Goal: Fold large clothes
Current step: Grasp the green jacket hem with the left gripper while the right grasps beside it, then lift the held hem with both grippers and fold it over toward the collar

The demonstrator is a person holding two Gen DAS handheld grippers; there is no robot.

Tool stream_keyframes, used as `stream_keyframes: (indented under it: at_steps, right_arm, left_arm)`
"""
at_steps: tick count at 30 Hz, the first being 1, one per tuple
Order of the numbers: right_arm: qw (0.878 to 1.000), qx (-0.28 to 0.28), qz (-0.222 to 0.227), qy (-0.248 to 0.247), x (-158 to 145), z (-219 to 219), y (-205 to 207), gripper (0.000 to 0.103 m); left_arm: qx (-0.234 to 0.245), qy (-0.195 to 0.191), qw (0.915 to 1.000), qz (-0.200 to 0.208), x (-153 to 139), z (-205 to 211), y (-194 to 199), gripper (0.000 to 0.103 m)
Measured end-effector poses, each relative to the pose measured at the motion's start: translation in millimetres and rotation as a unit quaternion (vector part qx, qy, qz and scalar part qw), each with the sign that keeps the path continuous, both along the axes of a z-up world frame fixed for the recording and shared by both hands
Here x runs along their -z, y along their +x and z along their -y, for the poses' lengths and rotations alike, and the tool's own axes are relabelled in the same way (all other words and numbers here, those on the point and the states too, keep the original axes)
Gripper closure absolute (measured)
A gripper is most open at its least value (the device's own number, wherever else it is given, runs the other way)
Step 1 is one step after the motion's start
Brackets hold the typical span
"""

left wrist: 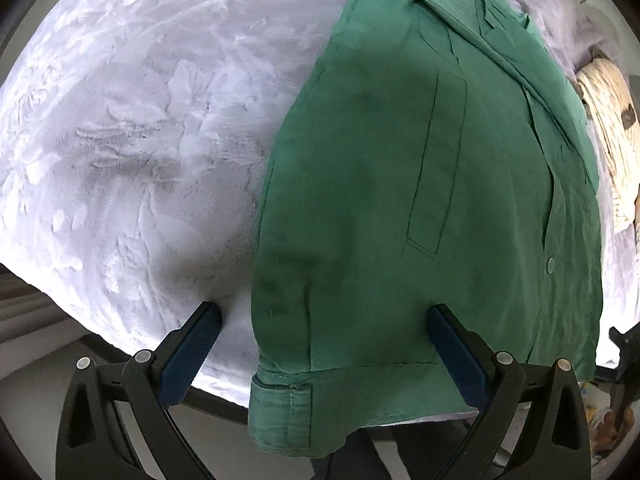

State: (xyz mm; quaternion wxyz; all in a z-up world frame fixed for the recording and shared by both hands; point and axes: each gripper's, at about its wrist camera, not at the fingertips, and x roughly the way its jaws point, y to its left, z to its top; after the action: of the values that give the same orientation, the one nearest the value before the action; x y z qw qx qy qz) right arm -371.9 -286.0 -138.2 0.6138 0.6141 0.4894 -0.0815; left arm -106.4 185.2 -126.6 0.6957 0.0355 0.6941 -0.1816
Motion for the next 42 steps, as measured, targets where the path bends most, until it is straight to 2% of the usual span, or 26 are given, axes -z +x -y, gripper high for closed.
stream_keyframes:
  at_steps: [4, 9, 12, 16, 18, 19, 20, 21, 22, 23, 25, 29, 32, 37, 42]
  right_arm:
    - [0.997, 0.01, 0.065, 0.047, -5, -5, 10, 0.013]
    - [0.998, 0.007, 0.023, 0.049, 8, -9, 6, 0.013]
    - [0.998, 0.024, 0.019, 0.054, 10, -13, 1, 0.013]
    - [0.998, 0.034, 0.021, 0.054, 9, -19, -2, 0.016]
    - [0.998, 0.036, 0.018, 0.057, 11, -21, 0, 0.026]
    - [0.998, 0.036, 0.014, 0.059, 12, -22, -1, 0.035]
    - [0.998, 0.035, 0.01, 0.06, 13, -24, 4, 0.05]
    - [0.998, 0.032, 0.006, 0.058, 14, -26, 5, 0.06]
    - [0.998, 0.03, 0.004, 0.058, 15, -28, 5, 0.083]
    - [0.998, 0.03, 0.006, 0.061, 16, -28, 5, 0.091]
    - [0.995, 0.04, 0.038, 0.083, 14, -24, 6, 0.092]
    - [0.985, 0.052, 0.103, 0.125, -2, -10, 14, 0.094]
    - [0.976, 0.057, 0.145, 0.149, -20, 6, 31, 0.095]
    - [0.967, 0.056, 0.195, 0.156, -47, 44, 68, 0.095]
    - [0.96, 0.049, 0.237, 0.141, -74, 89, 120, 0.095]
  left_arm:
    - [0.01, -0.012, 0.9997, -0.019, 7, 5, -7, 0.0]
    - [0.019, -0.032, 0.9988, -0.031, 4, 12, -22, 0.0]
    - [0.025, -0.041, 0.9982, -0.036, 2, 19, -27, 0.0]
    - [0.038, -0.031, 0.9985, -0.024, 1, 30, -35, 0.001]
    - [0.043, -0.022, 0.9987, -0.017, 1, 35, -39, 0.011]
    - [0.046, -0.02, 0.9986, -0.014, 1, 34, -37, 0.022]
    - [0.046, -0.023, 0.9986, -0.013, -2, 36, -40, 0.041]
    - [0.044, -0.032, 0.9984, -0.016, -5, 36, -40, 0.053]
    - [0.041, -0.051, 0.9975, -0.028, -8, 35, -38, 0.077]
    - [0.034, -0.075, 0.9957, -0.043, -11, 35, -36, 0.088]
    - [0.02, -0.098, 0.9934, -0.055, -21, 38, -34, 0.089]
    - [0.012, -0.136, 0.9891, -0.056, -46, 52, -28, 0.09]
    - [-0.014, -0.168, 0.9845, -0.048, -68, 67, -16, 0.09]
    - [-0.051, -0.217, 0.9747, -0.013, -107, 101, 27, 0.09]
    - [-0.057, -0.251, 0.9657, 0.036, -139, 140, 84, 0.09]
